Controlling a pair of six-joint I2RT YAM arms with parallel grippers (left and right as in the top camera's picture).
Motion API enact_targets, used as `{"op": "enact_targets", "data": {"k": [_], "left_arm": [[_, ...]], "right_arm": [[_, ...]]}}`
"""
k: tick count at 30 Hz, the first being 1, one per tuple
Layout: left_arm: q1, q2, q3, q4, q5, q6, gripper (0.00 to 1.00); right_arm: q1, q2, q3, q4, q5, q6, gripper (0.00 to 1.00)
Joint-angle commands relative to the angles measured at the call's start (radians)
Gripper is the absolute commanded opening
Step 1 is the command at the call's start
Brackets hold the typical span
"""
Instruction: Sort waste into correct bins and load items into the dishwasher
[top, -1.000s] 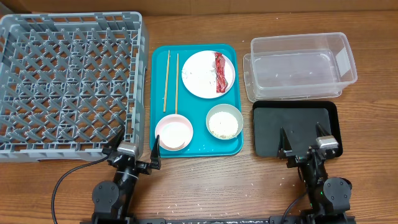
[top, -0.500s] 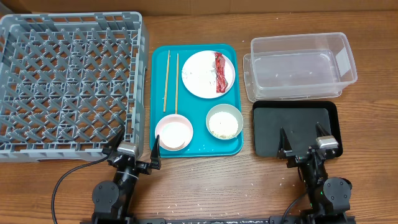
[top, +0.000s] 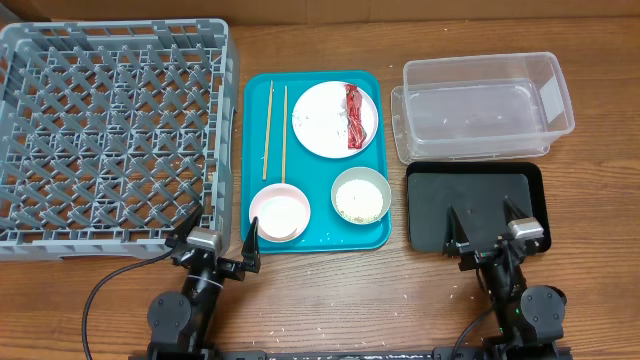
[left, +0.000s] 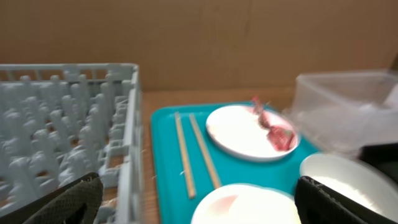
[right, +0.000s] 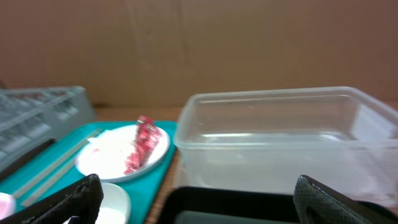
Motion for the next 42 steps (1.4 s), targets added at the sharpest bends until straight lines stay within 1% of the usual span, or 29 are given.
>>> {"op": "enact_targets", "data": {"k": [1,2,3,4,6,9,12,16,20,26,29,30,31,34,35,36,38,42], "left_arm": [[0.010,-0.010,-0.003,0.077,0.151,-0.114,1.00],[0.010,-0.010,0.003,0.111,0.195,-0.114,1.00],[0.010,-0.010,0.030,0.142,0.224,-0.118,1.00],[0.010,-0.010,0.057,0.136,0.224,-0.117,1.00],[0.010,-0.009,0.121,0.088,0.212,-0.117,1.00],[0.010,0.020,0.248,-0.050,0.209,-0.117,1.00],[0.010,0.101,0.378,-0.183,0.210,-0.117,1.00],[0.010,0.288,0.603,-0.378,0.217,-0.117,1.00],[0.010,0.507,0.866,-0.594,0.219,-0.117,1.00],[0.010,0.834,1.271,-0.936,0.269,-0.116,1.00],[0.010,0.927,1.395,-1.044,0.269,-0.113,1.00],[0.010,0.951,1.424,-1.069,0.269,-0.114,1.00],[0.010,0.982,1.454,-1.096,0.309,-0.135,1.00],[0.010,1.000,1.460,-1.117,0.338,-0.132,1.00],[0.010,1.003,1.461,-1.128,0.336,-0.132,1.00],[0.010,1.003,1.461,-1.137,0.328,-0.132,1.00],[0.010,1.002,1.477,-1.172,0.249,-0.163,1.00],[0.010,1.002,1.573,-1.261,-0.026,-0.261,1.00]], "right_arm": [[-0.003,-0.008,-0.010,0.068,-0.134,0.082,1.00],[-0.003,-0.008,-0.010,0.134,-0.195,0.081,1.00],[-0.003,-0.008,-0.006,0.237,-0.258,0.075,1.00],[-0.003,-0.008,0.005,0.273,-0.269,0.075,1.00],[-0.004,-0.008,0.041,0.279,-0.269,0.075,1.00],[-0.003,0.001,0.131,0.203,-0.273,0.075,1.00],[-0.003,0.042,0.253,0.040,-0.273,0.075,1.00],[-0.004,0.178,0.472,-0.253,-0.272,0.074,1.00],[-0.003,0.395,0.726,-0.513,-0.272,0.074,1.00],[-0.003,0.799,1.184,-0.957,-0.274,0.075,1.00],[-0.003,0.964,1.371,-1.111,-0.346,0.079,1.00],[-0.003,1.009,1.419,-1.153,-0.394,0.080,1.00],[-0.003,1.087,1.488,-1.205,-0.514,0.079,1.00],[0.000,1.183,1.508,-1.177,-0.671,0.079,1.00],[0.005,1.201,1.508,-1.173,-0.676,0.079,1.00],[0.014,1.220,1.508,-1.170,-0.670,0.079,1.00],[0.050,1.269,1.508,-1.170,-0.614,0.079,0.99],[0.187,1.379,1.509,-1.170,-0.391,0.083,1.00]]}}
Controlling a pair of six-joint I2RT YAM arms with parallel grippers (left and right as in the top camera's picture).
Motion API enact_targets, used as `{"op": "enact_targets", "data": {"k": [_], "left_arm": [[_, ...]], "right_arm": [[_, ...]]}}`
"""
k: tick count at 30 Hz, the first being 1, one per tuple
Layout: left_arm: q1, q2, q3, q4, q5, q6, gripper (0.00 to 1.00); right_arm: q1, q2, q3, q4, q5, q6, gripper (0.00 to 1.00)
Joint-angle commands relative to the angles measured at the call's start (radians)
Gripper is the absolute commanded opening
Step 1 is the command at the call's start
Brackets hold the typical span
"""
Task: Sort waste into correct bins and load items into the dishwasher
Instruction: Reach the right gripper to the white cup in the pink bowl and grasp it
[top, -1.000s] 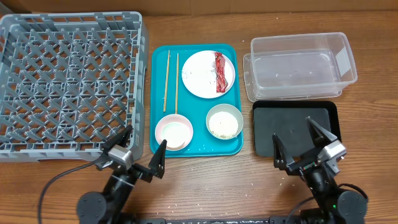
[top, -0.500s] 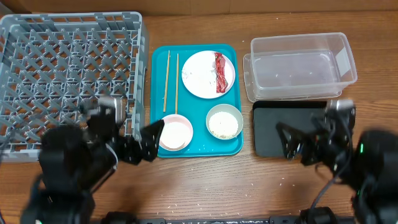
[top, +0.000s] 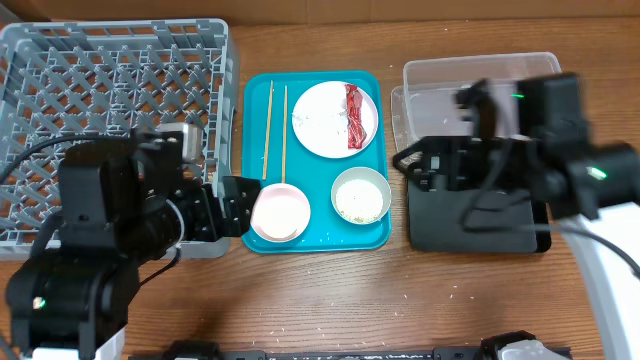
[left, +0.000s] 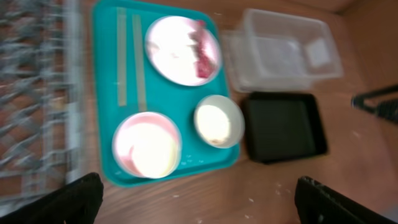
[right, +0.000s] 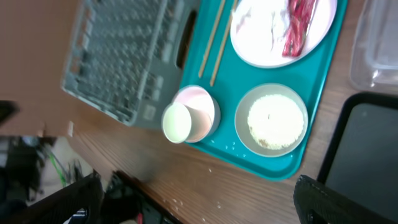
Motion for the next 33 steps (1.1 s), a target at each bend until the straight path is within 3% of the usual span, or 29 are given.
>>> {"op": "enact_targets", "data": {"k": [1,5,10,18,21,25,29,33], "left_arm": [[0.005,-0.005,0.116,-0.035,-0.261,-0.092,1.00],[0.005,-0.005,0.183,-0.055,-0.341,-0.089,1.00],[0.005,-0.001,0.182,-0.090,-0.340,-0.083,1.00],[0.005,0.005,0.182,-0.141,-0.340,-0.083,1.00],[0.005,0.005,0.182,-0.146,-0.340,-0.083,1.00],[0.005,0.005,0.182,-0.162,-0.341,-0.083,1.00],[0.005,0.005,0.182,-0.164,-0.340,-0.083,1.00],[0.005,0.005,0.182,-0.161,-0.340,-0.083,1.00]], "right_arm": [[0.125,0.085,0.024,0.001,0.188,0.001,1.00],[0.230,0.211,0.080,0.002,0.327,0.001,1.00],[0.264,0.349,0.146,0.115,0.327,0.023,0.98],[0.271,0.471,0.146,0.369,0.290,0.015,0.73],[0.285,0.485,0.145,0.340,0.173,0.016,0.61],[0.344,0.485,0.143,0.218,0.075,0.029,0.59],[0.450,0.487,0.106,0.146,0.171,0.102,0.56],[0.553,0.488,0.045,0.189,0.346,0.229,0.55]]}}
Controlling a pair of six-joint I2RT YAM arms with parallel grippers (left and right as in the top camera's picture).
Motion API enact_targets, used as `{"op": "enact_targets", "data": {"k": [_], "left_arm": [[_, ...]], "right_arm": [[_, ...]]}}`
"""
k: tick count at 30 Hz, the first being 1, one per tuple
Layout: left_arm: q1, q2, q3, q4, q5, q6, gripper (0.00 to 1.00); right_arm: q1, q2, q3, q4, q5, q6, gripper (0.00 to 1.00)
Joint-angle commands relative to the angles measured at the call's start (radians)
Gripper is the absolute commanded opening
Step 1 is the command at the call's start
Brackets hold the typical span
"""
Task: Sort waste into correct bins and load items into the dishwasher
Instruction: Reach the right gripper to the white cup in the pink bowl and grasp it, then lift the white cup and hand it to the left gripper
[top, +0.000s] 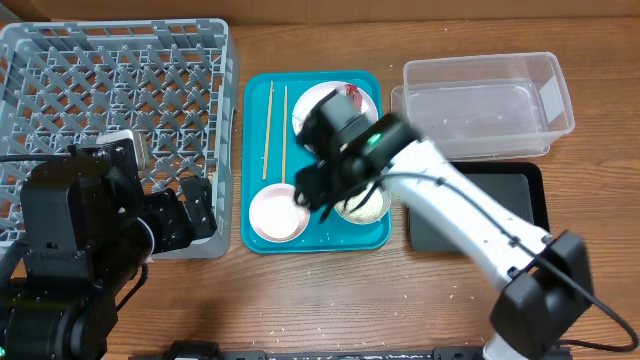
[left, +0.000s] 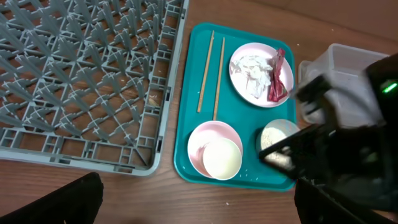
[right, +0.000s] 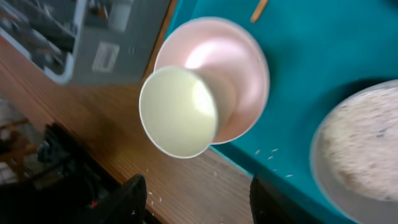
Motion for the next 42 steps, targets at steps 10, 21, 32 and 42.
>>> {"op": "enact_targets", "data": {"k": [10,21,32,42], "left_arm": [[0.005,-0.001,0.008,-0.051,-0.014,-0.014,1.00],[0.005,-0.001,0.008,-0.080,-0.014,-0.014,1.00],[0.005,-0.001,0.008,-0.069,-0.022,-0.014,1.00],[0.009,0.100,0.008,0.079,0.327,0.056,1.00]], "right_arm": [[0.107,0.008,-0.183,0.288,0.272,0.191,0.47],[0.118,0.061,-0.196,0.319,0.233,0.191,0.28],[0.096,0.056,-0.178,0.302,0.233,0.190,0.04],[-0.089,-0.136,-0.052,0.130,-0.010,0.054,0.04]]}}
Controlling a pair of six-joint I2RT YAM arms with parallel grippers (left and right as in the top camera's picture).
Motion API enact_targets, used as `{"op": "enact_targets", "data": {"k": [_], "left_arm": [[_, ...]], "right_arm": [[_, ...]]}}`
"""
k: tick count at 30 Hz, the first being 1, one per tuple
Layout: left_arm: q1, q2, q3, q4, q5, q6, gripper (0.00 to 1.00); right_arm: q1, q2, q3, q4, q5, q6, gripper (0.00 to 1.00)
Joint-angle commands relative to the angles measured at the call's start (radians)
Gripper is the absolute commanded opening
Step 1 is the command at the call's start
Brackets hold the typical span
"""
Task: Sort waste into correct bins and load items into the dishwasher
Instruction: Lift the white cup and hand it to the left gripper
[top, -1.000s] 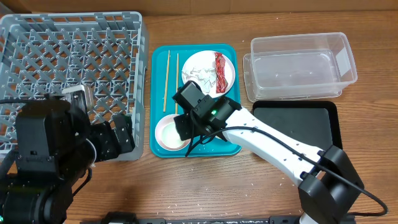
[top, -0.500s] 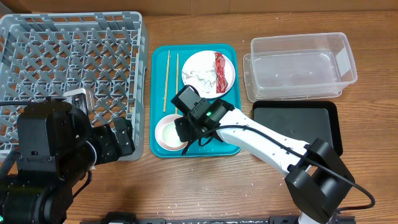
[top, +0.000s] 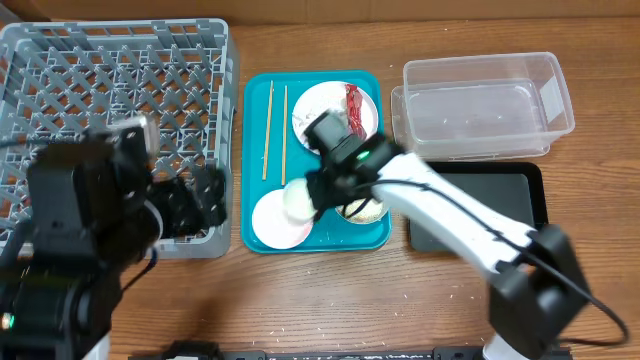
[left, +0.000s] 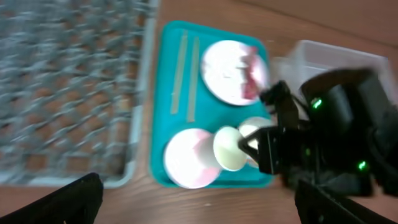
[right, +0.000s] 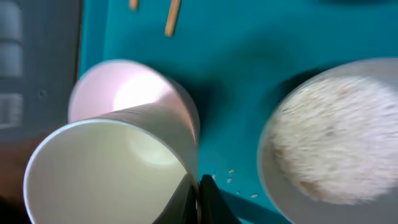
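Note:
A teal tray (top: 372, 236) holds a pink bowl (top: 268, 224), a bowl of rice (top: 364, 207), a white plate (top: 322, 112) with a red wrapper (top: 354, 104), and two chopsticks (top: 275, 130). My right gripper (right: 199, 193) is shut on the rim of a pale paper cup (right: 106, 168), which is tilted at the pink bowl's (right: 134, 90) right edge. My left gripper (left: 196, 196) hangs open and empty high above the table, near the grey dish rack's (top: 110, 110) front corner.
A clear plastic bin (top: 485, 105) stands at the back right, with a black tray (top: 500, 205) in front of it, partly under my right arm. The rack fills the left side. Grains lie scattered on the tray.
My right gripper was open above the cup standing in the pink bowl; now it is shut on the cup's rim, and the cup sits tilted at the bowl's right edge. The left arm shifted slightly.
Both arms rested at the table's front edge with open grippers. Then both were raised, left by the rack, right over the bins. Then my right arm was stretched across to the tray, open over the cup in the pink bowl. Now it grips that cup.

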Motion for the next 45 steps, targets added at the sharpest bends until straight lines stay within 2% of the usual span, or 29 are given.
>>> {"op": "enact_targets", "data": {"k": [1,3,5,6,11,13,20,24,30,36,45], "left_arm": [[0.014,0.071,0.008,0.039,0.275,0.064,0.99],[0.038,0.108,0.008,0.053,0.453,0.113,0.94],[0.073,0.143,0.008,0.069,0.690,0.204,0.89],[0.092,0.156,0.008,0.076,0.782,0.233,0.89],[0.171,0.196,0.008,0.082,1.136,0.353,0.98],[0.174,0.205,0.008,0.082,1.209,0.372,1.00],[0.152,0.205,0.008,0.047,1.343,0.405,1.00],[0.149,0.205,0.008,0.028,1.364,0.405,1.00],[0.130,0.205,0.008,0.023,1.427,0.404,1.00],[0.047,0.205,0.008,0.027,1.398,0.406,0.99],[-0.008,0.205,0.008,0.026,1.315,0.404,0.76]], "right_arm": [[-0.099,-0.172,0.065,-0.001,-0.254,-0.132,0.04],[-0.157,-0.230,0.066,-0.001,-0.397,-0.183,0.04],[-0.225,-0.289,0.066,-0.002,-0.559,-0.239,0.04],[-0.251,-0.309,0.066,-0.002,-0.623,-0.257,0.04],[-0.355,-0.405,0.066,0.024,-0.902,-0.296,0.04],[-0.364,-0.426,0.066,0.060,-1.004,-0.314,0.04],[-0.357,-0.442,0.066,0.175,-1.117,-0.310,0.04],[-0.357,-0.442,0.065,0.286,-1.274,-0.307,0.04],[-0.357,-0.441,0.065,0.375,-1.243,-0.219,0.04],[-0.332,-0.441,0.065,0.429,-1.193,-0.169,0.04],[-0.303,-0.440,0.065,0.458,-1.138,-0.147,0.04]]}}
